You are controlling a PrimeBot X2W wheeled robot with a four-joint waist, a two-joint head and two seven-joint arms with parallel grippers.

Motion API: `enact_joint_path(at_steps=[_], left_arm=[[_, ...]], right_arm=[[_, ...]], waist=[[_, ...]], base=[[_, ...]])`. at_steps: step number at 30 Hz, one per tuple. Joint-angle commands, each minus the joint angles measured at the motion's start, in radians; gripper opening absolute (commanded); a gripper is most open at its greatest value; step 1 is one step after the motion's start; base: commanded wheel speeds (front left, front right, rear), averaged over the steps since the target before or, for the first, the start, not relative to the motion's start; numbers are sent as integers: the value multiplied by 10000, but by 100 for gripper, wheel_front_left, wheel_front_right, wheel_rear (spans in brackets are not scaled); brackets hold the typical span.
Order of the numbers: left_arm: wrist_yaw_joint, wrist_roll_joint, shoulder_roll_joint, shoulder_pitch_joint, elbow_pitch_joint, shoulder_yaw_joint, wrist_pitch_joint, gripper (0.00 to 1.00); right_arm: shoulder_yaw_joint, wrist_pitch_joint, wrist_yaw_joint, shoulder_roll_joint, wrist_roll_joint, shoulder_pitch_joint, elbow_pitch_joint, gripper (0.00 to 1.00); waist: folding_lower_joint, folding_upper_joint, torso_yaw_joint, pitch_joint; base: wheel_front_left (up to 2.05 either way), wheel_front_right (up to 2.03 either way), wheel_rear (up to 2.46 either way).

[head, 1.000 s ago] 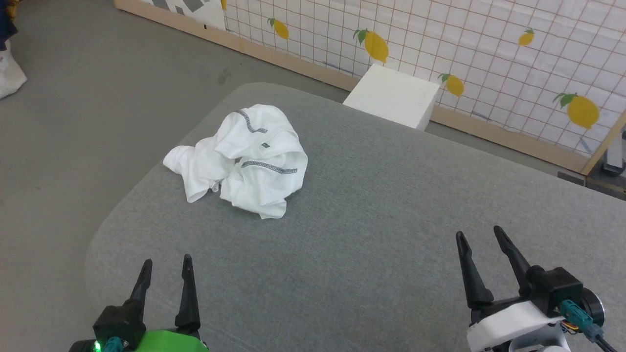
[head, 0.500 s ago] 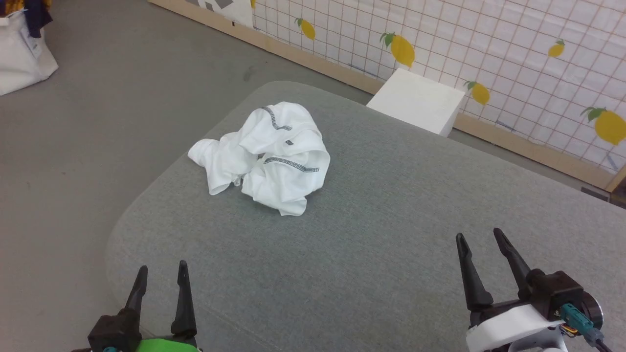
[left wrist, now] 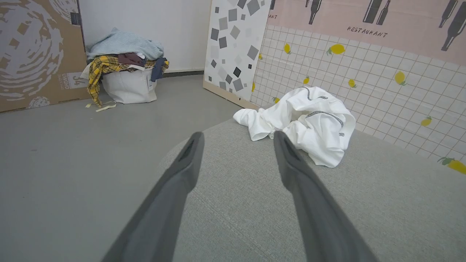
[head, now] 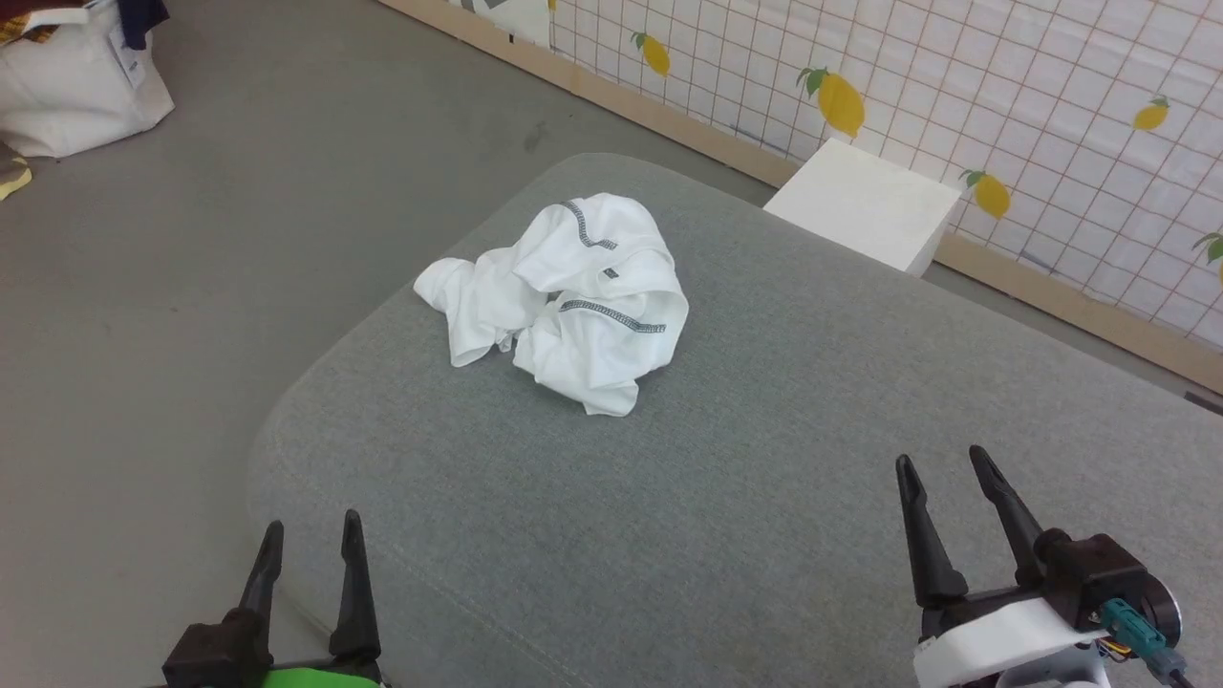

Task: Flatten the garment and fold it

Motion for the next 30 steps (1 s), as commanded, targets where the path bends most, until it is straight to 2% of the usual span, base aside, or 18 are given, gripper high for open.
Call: enact_joint_path(at_steps=[1, 10, 13, 15, 18, 23, 30], left_arm=[[-38, -137, -53, 110, -23, 8, -80, 100], [-33, -162, -53, 70, 72, -54, -80, 100], [-264, -536, -38, -370, 99, -288, -80, 100], [-473, -499, 208, -982, 135, -435, -30, 100], [-705, -453, 747, -2139, -151, -689, 720, 100], [-933, -1041, 1496, -4390, -693, -977, 2429, 100], [-1021, -2081, 2344, -7345, 668, -1023, 3849, 100]], right_arm=[[-38, -61, -17, 5, 37, 108, 17, 100], [10, -61, -17, 5, 30, 37, 12, 100], [-65, -61, -17, 5, -23, -23, -28, 100], [-142, -61, -17, 5, -107, -67, -89, 100], [-220, -61, -17, 5, -306, -173, -199, 100], [-191, -61, -17, 5, -734, -559, -506, 100], [225, 342, -17, 5, -1354, -1279, -1060, 100]], waist=[[0, 0, 24, 30], [0, 0, 23, 142], [0, 0, 52, 257], [0, 0, 81, 355], [0, 0, 71, 548], [0, 0, -145, 1209], [0, 0, -686, 2509]], base=[[0, 0, 0], [0, 0, 0], [0, 0, 0], [0, 0, 0], [0, 0, 0], [0, 0, 0], [0, 0, 0]])
